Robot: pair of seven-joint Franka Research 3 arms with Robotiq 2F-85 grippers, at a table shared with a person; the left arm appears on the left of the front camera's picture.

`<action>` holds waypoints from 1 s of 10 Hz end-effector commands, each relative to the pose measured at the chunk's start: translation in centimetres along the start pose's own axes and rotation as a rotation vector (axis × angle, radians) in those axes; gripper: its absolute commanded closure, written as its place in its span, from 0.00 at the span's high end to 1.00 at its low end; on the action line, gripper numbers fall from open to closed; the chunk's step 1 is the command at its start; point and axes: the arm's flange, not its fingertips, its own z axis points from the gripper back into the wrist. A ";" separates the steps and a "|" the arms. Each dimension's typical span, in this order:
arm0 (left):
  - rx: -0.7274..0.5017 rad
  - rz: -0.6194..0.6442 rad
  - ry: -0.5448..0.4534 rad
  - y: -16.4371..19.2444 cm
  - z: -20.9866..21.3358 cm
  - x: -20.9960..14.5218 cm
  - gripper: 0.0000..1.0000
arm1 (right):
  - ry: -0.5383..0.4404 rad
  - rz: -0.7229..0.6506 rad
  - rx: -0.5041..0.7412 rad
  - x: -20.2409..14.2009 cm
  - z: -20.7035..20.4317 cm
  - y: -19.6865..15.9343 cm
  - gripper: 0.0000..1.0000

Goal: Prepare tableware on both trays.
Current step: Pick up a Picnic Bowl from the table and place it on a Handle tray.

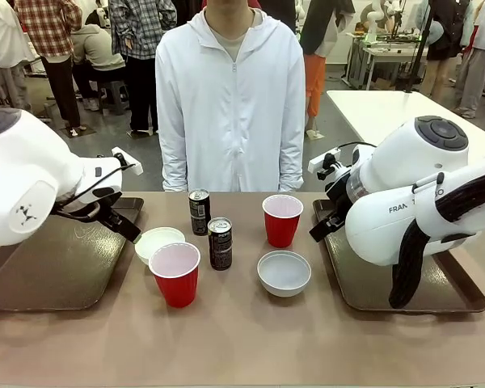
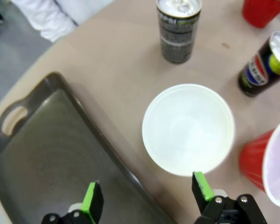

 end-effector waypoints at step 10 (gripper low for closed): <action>-0.190 -0.003 0.276 -1.2 13.2 -4.3 1.00 | 0.288 -0.160 0.171 -2.3 13.1 4.2 1.00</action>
